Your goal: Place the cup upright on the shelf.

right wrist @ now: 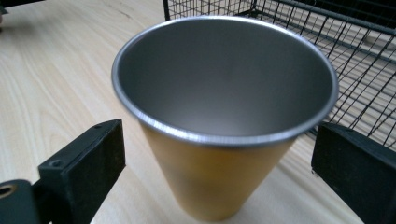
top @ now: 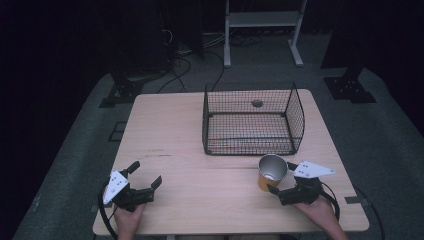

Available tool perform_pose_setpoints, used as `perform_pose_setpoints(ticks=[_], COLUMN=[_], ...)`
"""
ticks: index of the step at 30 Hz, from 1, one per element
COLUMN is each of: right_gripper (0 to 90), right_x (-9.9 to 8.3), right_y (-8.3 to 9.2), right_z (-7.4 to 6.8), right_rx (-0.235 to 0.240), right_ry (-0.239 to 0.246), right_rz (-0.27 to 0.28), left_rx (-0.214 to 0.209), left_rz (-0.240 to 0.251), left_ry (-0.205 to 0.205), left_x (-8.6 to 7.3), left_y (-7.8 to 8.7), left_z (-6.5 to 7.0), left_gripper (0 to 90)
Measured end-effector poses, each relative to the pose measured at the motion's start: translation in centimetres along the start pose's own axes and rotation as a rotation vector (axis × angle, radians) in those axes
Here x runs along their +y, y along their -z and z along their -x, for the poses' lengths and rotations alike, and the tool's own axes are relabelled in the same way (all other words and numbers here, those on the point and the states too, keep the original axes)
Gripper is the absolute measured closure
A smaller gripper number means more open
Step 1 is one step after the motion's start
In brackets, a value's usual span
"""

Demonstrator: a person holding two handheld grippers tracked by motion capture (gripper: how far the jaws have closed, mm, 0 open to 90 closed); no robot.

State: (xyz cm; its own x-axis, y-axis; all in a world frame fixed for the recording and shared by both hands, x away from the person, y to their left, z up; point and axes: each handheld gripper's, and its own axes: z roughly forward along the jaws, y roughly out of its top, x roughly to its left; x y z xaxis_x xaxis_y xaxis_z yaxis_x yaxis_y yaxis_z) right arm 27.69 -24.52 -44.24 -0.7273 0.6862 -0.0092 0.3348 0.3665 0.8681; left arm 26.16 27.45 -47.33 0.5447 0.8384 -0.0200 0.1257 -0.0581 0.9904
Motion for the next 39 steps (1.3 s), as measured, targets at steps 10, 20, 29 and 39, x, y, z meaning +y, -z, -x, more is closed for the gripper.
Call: perform_pose_setpoints(ticks=[10, 20, 29, 39], right_gripper=[2.2, 11.7, 11.8, 11.8], right_x=[1.0, 1.3, 1.7, 4.0], right_y=[-1.3, -2.0, -1.8, -0.4], right_z=[0.1, 0.1, 0.2, 1.2], right_rx=[-0.007, 0.023, 0.043, 0.111], right_ry=[-0.011, -0.004, -0.005, -0.023], right_rz=[0.033, 0.051, 0.035, 0.038], left_rx=[-0.002, -0.002, -0.002, -0.003], left_rz=[0.002, 0.003, 0.003, 0.001], left_ry=[-0.001, -0.002, -0.002, -0.001], left_x=[0.0, 0.0, 0.0, 0.0], left_y=[0.0, 0.1, 0.0, 0.0], left_z=[0.0, -0.1, -0.1, 0.0], left_gripper=[2.2, 2.2, 2.2, 2.2])
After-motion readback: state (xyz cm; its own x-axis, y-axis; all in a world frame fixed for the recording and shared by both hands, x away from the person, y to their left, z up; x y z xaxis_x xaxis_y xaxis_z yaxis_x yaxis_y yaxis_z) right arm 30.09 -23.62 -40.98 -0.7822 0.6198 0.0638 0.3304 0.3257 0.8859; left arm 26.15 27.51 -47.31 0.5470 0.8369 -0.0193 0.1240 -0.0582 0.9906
